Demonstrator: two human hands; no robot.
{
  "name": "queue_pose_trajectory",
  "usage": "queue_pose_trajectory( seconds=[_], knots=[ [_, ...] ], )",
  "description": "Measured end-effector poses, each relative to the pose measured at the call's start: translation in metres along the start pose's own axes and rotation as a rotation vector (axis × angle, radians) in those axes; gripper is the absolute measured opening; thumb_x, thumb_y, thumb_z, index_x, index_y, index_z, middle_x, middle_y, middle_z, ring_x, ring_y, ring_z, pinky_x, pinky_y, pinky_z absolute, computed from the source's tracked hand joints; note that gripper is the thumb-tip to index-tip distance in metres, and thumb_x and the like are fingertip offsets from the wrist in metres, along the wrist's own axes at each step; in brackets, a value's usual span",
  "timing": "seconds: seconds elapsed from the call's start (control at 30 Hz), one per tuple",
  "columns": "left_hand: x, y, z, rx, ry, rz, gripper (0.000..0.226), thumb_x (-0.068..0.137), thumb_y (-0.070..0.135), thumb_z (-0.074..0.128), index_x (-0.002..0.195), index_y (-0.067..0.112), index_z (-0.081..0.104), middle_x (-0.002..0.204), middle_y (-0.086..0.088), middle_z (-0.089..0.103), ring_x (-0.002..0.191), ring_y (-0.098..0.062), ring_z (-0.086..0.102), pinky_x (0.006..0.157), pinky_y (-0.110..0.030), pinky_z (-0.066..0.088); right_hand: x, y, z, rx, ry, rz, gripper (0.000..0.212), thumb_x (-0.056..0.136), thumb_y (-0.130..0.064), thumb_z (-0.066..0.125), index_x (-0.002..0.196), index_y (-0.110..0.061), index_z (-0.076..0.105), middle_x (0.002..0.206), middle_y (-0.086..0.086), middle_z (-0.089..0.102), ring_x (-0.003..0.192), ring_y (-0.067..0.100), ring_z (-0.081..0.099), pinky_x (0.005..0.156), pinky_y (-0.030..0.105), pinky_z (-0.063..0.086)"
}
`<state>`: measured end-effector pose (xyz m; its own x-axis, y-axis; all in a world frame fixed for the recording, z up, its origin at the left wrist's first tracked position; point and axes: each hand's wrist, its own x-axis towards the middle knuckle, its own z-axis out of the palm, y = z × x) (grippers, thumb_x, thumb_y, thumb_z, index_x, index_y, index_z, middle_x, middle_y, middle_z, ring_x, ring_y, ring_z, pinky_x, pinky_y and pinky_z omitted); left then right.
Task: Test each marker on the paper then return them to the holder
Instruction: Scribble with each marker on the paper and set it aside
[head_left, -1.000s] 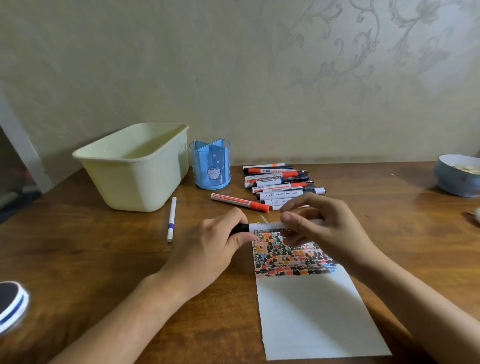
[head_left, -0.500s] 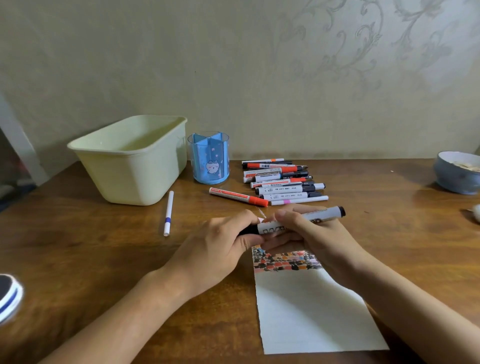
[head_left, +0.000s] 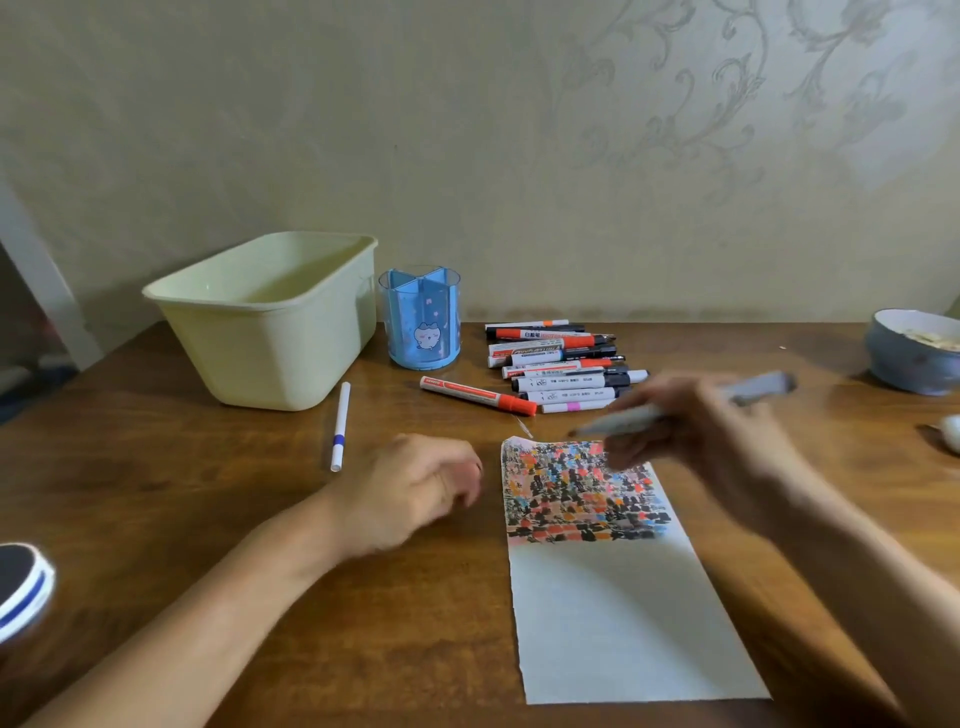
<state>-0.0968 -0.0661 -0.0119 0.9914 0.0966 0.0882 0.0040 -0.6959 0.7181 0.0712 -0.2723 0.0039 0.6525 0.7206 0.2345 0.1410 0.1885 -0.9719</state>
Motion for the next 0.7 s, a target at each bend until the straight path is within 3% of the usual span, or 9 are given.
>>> queue_pose_trajectory(
  seconds=[0.07,0.13,0.23,0.3,0.4,0.47,0.53,0.63,0.7],
  knots=[
    [0.000,-0.005,-0.005,-0.054,0.152,0.008,0.028,0.099,0.040,0.043,0.088,0.023,0.062,0.055,0.012,0.052,0.056,-0.005,0.047,0.059,-0.032,0.041,0.004,-0.004,-0.013,0.036,0.098,-0.001,0.030,0.093,-0.013,0.053,0.079,-0.006,0.079,0.074,0.024,0.073,0.065,0.033,0.073,0.062,0.034,0.061],
    [0.003,-0.003,0.001,0.020,0.217,0.031,0.019,0.099,0.039,0.047,0.092,0.028,0.061,0.065,0.009,0.059,0.063,-0.007,0.055,0.062,-0.025,0.045,0.004,0.004,-0.008,-0.052,0.039,0.063,0.026,0.097,-0.017,0.058,0.085,-0.006,0.078,0.083,0.023,0.074,0.075,0.035,0.074,0.067,0.035,0.062],
    [0.003,-0.001,0.013,0.223,0.195,0.010,0.011,0.100,0.036,0.045,0.093,0.034,0.054,0.087,0.015,0.059,0.087,-0.005,0.058,0.072,-0.028,0.051,0.004,0.017,0.001,-0.106,0.023,0.136,0.032,0.095,-0.030,0.058,0.099,-0.002,0.074,0.091,0.021,0.076,0.084,0.035,0.075,0.076,0.040,0.063],
    [0.003,0.001,0.016,0.274,0.184,-0.011,0.012,0.100,0.033,0.040,0.092,0.033,0.049,0.092,0.015,0.053,0.090,-0.005,0.054,0.075,-0.030,0.051,0.005,0.017,-0.004,-0.078,0.045,0.154,0.044,0.085,-0.040,0.063,0.102,-0.001,0.073,0.093,0.021,0.076,0.086,0.035,0.075,0.079,0.042,0.063],
    [0.003,0.005,0.018,0.361,0.109,-0.026,0.011,0.100,0.042,0.038,0.096,0.036,0.046,0.098,0.017,0.045,0.092,-0.002,0.051,0.072,-0.023,0.044,0.005,0.014,-0.012,-0.091,0.026,0.171,0.044,0.080,-0.037,0.071,0.105,-0.002,0.072,0.095,0.020,0.076,0.089,0.033,0.075,0.081,0.042,0.062],
    [0.003,0.004,0.019,0.441,0.035,-0.047,0.026,0.092,0.064,0.040,0.105,0.041,0.043,0.103,0.020,0.040,0.098,-0.001,0.049,0.070,-0.018,0.038,0.004,0.013,-0.012,-0.104,0.006,0.175,0.037,0.077,-0.027,0.076,0.105,-0.003,0.070,0.095,0.020,0.075,0.087,0.031,0.074,0.080,0.040,0.062],
    [0.002,0.004,0.020,0.482,-0.020,-0.071,0.048,0.080,0.080,0.044,0.112,0.046,0.039,0.110,0.021,0.037,0.107,-0.002,0.047,0.077,-0.020,0.039,0.004,0.012,-0.012,-0.132,0.017,0.177,0.031,0.078,-0.019,0.078,0.103,-0.003,0.070,0.095,0.021,0.074,0.085,0.029,0.074,0.079,0.039,0.062],
    [0.001,0.004,0.021,0.484,-0.055,-0.079,0.072,0.068,0.090,0.044,0.126,0.048,0.033,0.115,0.022,0.033,0.116,0.000,0.043,0.091,-0.025,0.041,0.003,0.005,-0.014,-0.173,0.068,0.181,0.019,0.085,-0.012,0.077,0.101,-0.005,0.071,0.090,0.017,0.074,0.079,0.024,0.073,0.072,0.033,0.061],
    [0.001,0.005,0.023,0.516,-0.076,-0.075,0.085,0.068,0.091,0.046,0.138,0.047,0.027,0.115,0.022,0.031,0.117,0.000,0.040,0.092,-0.025,0.038,-0.002,0.002,-0.016,-0.249,0.107,0.168,0.011,0.089,-0.012,0.073,0.097,-0.005,0.072,0.082,0.012,0.074,0.072,0.019,0.072,0.066,0.028,0.060]
  ],
)
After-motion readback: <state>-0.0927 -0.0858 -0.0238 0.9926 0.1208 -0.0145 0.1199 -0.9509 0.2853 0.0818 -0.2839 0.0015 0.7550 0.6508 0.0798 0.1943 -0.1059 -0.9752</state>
